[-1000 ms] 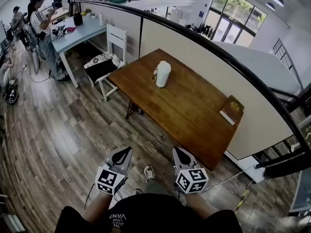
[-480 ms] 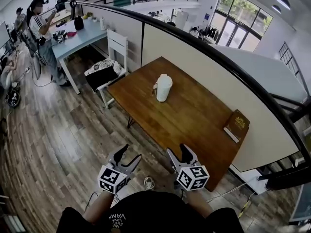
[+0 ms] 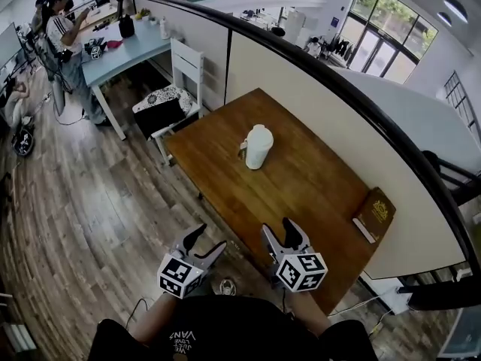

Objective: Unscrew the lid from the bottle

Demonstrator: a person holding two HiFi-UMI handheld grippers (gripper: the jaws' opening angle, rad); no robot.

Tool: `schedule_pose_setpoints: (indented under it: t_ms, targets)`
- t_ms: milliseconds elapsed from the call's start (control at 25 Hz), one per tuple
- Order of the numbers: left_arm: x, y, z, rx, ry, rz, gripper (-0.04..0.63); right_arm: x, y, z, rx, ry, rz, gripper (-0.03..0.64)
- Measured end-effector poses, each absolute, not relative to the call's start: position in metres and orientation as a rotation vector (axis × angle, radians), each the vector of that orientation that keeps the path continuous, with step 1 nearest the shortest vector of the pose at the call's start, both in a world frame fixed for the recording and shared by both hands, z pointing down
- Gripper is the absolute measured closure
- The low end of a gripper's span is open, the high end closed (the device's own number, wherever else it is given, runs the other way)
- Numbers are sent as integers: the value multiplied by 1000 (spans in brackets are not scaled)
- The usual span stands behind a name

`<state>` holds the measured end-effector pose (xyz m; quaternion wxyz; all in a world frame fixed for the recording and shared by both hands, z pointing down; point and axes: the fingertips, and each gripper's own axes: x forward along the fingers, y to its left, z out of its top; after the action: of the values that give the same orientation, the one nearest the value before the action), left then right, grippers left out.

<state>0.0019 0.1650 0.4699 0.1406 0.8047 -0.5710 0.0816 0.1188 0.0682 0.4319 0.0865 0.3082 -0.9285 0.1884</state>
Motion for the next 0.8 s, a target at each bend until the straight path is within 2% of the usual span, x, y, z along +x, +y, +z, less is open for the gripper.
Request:
schedule_pose_setpoints:
  t_ms: [800]
  targets:
    - [-43, 2, 499, 2646, -1010, 327, 324, 53, -20, 448, 1433, -2550, 644, 365]
